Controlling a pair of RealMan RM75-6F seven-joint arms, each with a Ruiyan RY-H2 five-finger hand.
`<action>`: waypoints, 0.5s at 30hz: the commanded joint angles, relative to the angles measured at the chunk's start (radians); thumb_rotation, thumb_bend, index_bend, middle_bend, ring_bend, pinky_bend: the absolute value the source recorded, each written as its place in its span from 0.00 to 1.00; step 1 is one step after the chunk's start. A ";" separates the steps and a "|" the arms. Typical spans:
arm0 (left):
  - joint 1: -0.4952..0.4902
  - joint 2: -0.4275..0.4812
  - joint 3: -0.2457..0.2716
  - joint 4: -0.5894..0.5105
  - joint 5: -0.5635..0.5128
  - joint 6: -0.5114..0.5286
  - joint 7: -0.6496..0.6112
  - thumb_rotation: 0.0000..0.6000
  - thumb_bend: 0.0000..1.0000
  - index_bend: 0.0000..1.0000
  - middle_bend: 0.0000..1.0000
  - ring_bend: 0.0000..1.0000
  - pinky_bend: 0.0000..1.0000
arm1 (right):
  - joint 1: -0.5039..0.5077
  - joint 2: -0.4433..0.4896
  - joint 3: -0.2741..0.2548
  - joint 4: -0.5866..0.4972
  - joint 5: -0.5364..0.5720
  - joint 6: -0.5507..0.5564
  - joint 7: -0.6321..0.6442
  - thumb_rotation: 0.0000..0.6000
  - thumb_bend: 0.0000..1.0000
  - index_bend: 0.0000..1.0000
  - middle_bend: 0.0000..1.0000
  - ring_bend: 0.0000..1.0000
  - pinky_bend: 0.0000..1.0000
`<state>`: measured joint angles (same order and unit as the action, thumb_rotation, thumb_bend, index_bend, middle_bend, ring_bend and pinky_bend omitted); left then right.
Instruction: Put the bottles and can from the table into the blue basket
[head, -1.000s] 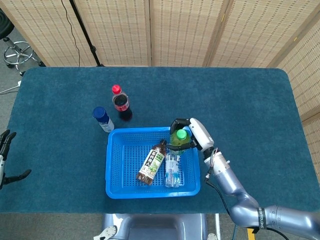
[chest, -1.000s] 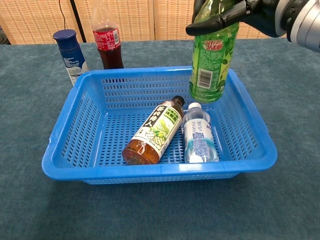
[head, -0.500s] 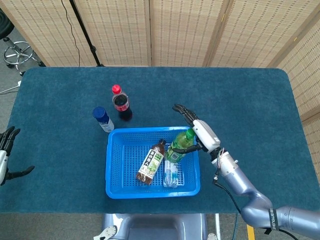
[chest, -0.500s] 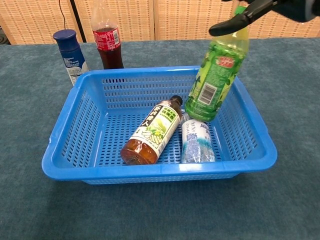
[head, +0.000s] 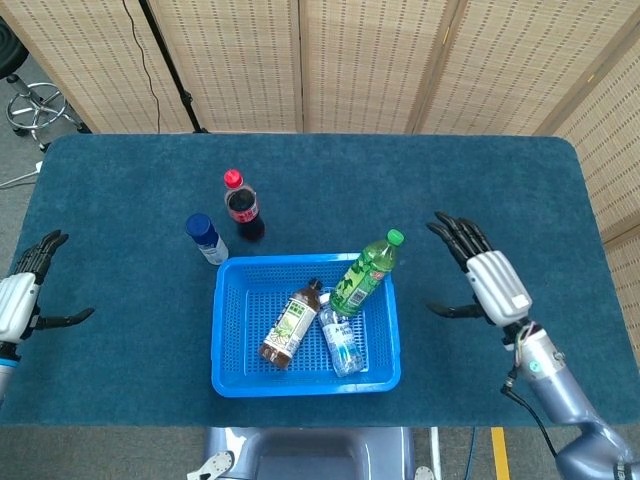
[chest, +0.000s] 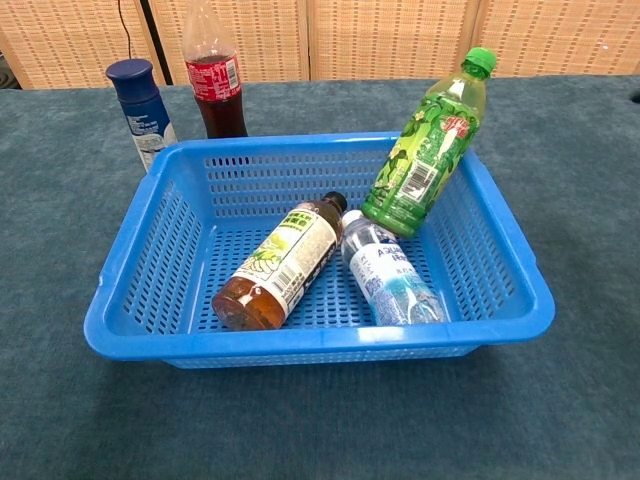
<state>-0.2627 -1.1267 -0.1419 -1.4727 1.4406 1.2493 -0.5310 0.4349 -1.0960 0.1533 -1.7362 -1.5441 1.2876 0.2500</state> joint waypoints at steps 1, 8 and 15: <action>-0.099 -0.096 -0.024 0.159 0.052 -0.071 -0.217 1.00 0.04 0.00 0.00 0.00 0.00 | -0.101 0.005 -0.086 0.081 -0.058 0.093 -0.051 1.00 0.00 0.00 0.00 0.00 0.00; -0.200 -0.190 -0.034 0.257 0.060 -0.153 -0.294 1.00 0.04 0.00 0.00 0.00 0.00 | -0.202 -0.025 -0.140 0.140 -0.049 0.178 -0.021 1.00 0.00 0.00 0.00 0.00 0.00; -0.292 -0.269 -0.040 0.278 0.043 -0.249 -0.292 1.00 0.04 0.00 0.00 0.00 0.00 | -0.227 -0.026 -0.140 0.169 -0.062 0.213 0.021 1.00 0.00 0.00 0.00 0.00 0.00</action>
<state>-0.5371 -1.3767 -0.1782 -1.2044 1.4901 1.0177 -0.8290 0.2086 -1.1244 0.0123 -1.5697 -1.6029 1.4978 0.2664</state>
